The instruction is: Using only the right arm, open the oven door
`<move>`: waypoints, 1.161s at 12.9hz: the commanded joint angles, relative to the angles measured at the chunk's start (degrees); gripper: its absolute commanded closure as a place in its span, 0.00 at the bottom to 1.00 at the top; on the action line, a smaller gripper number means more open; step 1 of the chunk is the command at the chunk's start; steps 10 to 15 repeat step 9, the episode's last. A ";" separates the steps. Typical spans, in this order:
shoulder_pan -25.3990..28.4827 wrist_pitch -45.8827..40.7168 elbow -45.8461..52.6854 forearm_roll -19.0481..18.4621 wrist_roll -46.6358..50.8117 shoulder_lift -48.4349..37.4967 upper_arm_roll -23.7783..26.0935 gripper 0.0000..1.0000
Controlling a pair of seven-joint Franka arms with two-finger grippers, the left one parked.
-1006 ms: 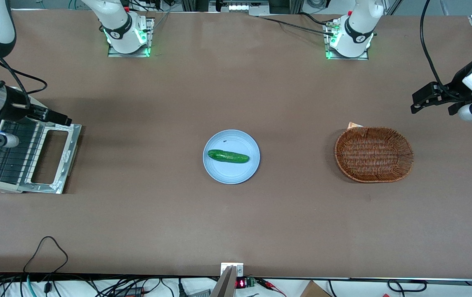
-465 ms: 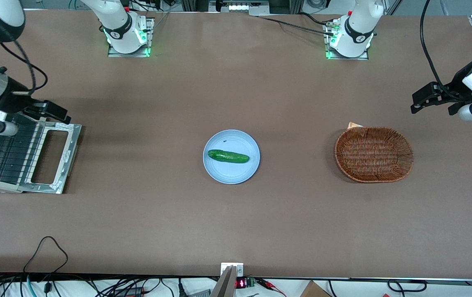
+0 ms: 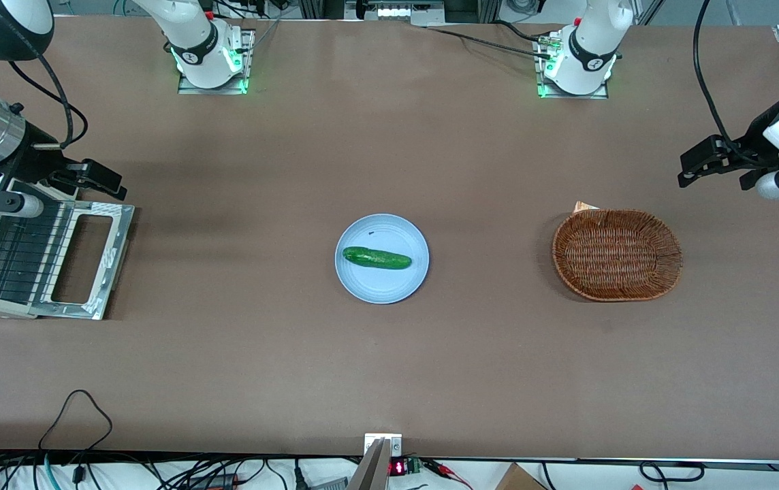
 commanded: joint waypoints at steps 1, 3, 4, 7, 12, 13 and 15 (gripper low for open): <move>1.87 -0.77 -1.35 -0.85 -1.15 -1.37 -1.52 0.01; 1.79 -0.51 -1.26 -1.29 -1.50 -1.28 -1.53 0.01; 1.79 -0.51 -1.26 -1.29 -2.20 -1.20 -1.53 0.01; 1.43 -0.51 -1.17 -1.29 -3.00 -1.28 -1.53 0.01; 1.43 -0.77 -1.17 -1.38 -3.00 -1.28 -1.44 0.01; 1.43 -0.77 -1.17 -1.38 -3.00 -1.28 -1.44 0.01; 1.43 -0.77 -1.17 -1.38 -3.00 -1.28 -1.44 0.01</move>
